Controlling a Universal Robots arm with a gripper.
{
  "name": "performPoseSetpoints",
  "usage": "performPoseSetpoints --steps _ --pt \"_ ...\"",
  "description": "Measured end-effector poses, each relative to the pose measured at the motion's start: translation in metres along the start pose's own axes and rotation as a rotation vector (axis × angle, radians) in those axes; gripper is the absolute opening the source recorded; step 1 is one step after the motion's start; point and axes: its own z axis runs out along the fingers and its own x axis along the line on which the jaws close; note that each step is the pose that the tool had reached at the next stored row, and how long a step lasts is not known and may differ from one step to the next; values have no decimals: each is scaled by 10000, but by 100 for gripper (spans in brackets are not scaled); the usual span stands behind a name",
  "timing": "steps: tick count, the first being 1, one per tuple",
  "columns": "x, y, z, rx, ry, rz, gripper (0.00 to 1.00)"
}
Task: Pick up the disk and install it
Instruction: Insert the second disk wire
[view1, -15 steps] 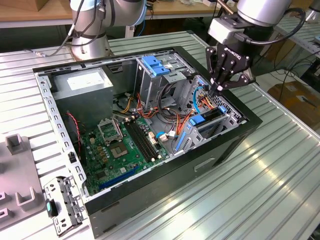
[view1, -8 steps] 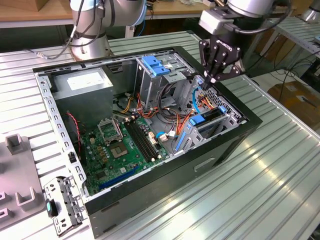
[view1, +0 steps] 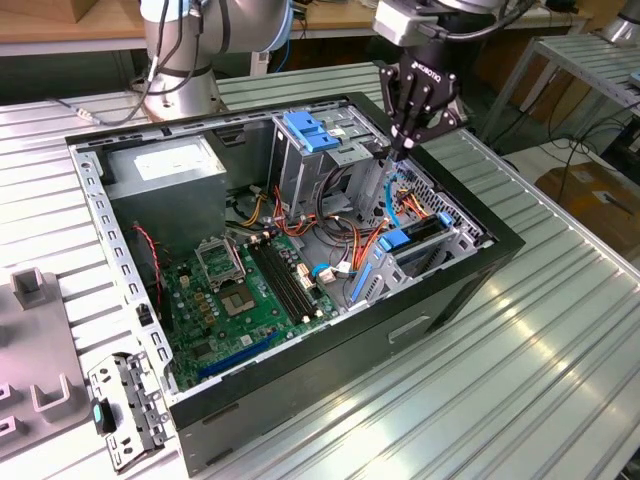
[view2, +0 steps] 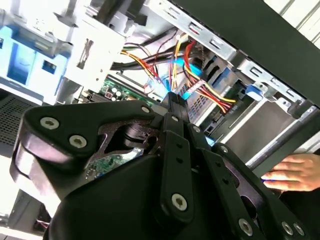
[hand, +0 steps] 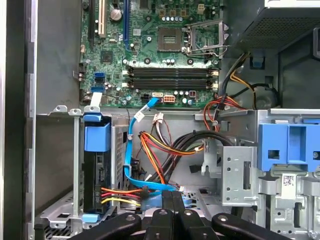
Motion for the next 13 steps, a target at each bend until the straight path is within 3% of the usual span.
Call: performPoseSetpoints --steps 2,3,4,5,6,7,9,11,12,13 --pt "-39 1 -3 -5 225 5 11" --pt "-40 0 -4 -6 443 7 11" --pt "-40 0 -5 -6 586 10 11" --pt "-40 0 -4 -8 922 16 11" --pt "-41 0 -4 -8 1096 19 11" --pt "-44 0 -4 -9 1337 23 11" --pt "-49 0 -3 -11 1689 28 11" --pt "-54 0 -2 -12 1960 33 17" --pt "-58 0 -2 -12 2160 36 17" --pt "-61 0 -1 -13 2268 38 24"
